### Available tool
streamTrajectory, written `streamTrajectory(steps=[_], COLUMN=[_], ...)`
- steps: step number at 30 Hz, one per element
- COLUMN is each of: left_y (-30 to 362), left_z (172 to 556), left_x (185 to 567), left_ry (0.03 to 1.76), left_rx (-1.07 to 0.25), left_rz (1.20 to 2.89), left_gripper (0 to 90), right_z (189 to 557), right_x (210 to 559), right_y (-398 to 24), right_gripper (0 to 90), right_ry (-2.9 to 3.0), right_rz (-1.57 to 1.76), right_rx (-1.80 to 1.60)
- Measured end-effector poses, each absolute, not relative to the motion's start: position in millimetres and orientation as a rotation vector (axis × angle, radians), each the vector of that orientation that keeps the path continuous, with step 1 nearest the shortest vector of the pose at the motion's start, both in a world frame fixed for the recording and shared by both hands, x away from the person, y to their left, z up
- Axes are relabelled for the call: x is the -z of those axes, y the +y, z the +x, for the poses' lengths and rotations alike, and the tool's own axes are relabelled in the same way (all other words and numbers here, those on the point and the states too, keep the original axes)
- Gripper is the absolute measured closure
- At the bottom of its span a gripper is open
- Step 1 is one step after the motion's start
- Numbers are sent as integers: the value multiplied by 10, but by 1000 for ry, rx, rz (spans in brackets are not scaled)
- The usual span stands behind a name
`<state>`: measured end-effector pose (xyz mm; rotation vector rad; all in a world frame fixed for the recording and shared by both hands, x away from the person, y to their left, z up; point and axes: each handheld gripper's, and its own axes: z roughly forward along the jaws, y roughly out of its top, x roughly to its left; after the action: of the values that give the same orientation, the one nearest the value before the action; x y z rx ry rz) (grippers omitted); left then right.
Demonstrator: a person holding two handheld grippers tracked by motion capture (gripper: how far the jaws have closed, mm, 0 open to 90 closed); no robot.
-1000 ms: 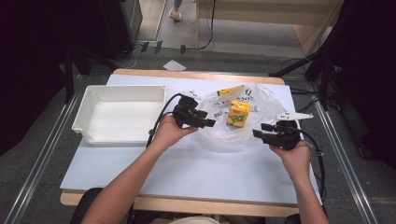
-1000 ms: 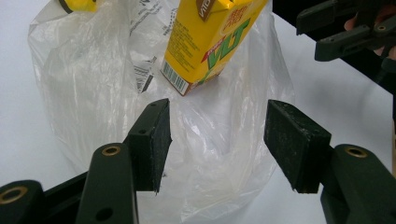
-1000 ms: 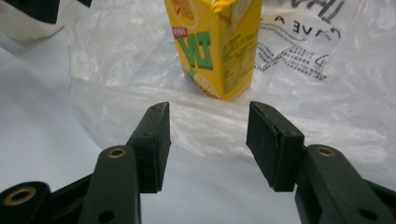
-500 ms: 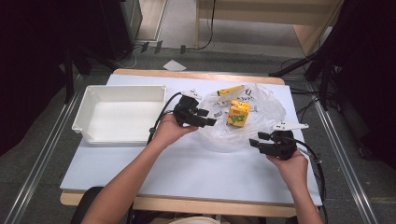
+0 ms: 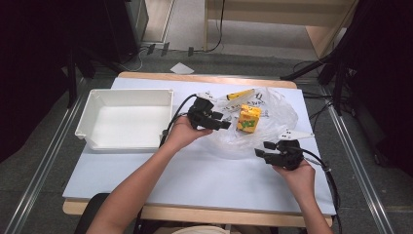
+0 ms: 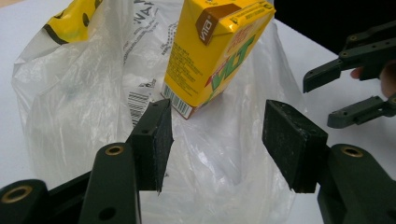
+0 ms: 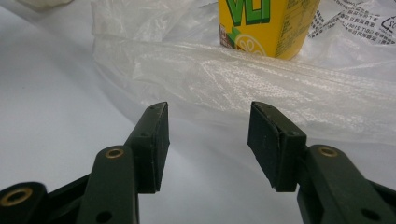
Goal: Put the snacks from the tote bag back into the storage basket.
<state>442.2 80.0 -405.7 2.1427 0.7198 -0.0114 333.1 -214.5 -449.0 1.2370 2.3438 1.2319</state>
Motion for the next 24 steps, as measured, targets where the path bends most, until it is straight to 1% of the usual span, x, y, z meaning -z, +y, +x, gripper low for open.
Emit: streamTrajectory(steps=[3,7,11,18,22,24], left_y=[733,664,563,481,440,416], left_z=[4448,4486,4513,4643,4691,4732], left_x=[4040,4046,4057,4072,4077,4090], left_ry=[675,645,606,599,573,585], left_rx=[-28,-31,-53,-23,-23,-7], left_rz=[2171,2170,2206,2185,2155,2167], left_gripper=[434,423,416,405,379,368], right_z=[3320,3316,3311,3297,3297,3297], right_x=[4497,4492,4485,4486,4489,4486], right_y=[-2140,-2151,-2155,-2149,-2147,-2150], right_gripper=[497,497,497,495,494,494], right_ry=[2356,2352,2353,2359,2359,2359], right_rz=[1234,1234,1236,1231,1233,1233], right_rx=[-1224,-1231,-1239,-1252,-1254,-1254])
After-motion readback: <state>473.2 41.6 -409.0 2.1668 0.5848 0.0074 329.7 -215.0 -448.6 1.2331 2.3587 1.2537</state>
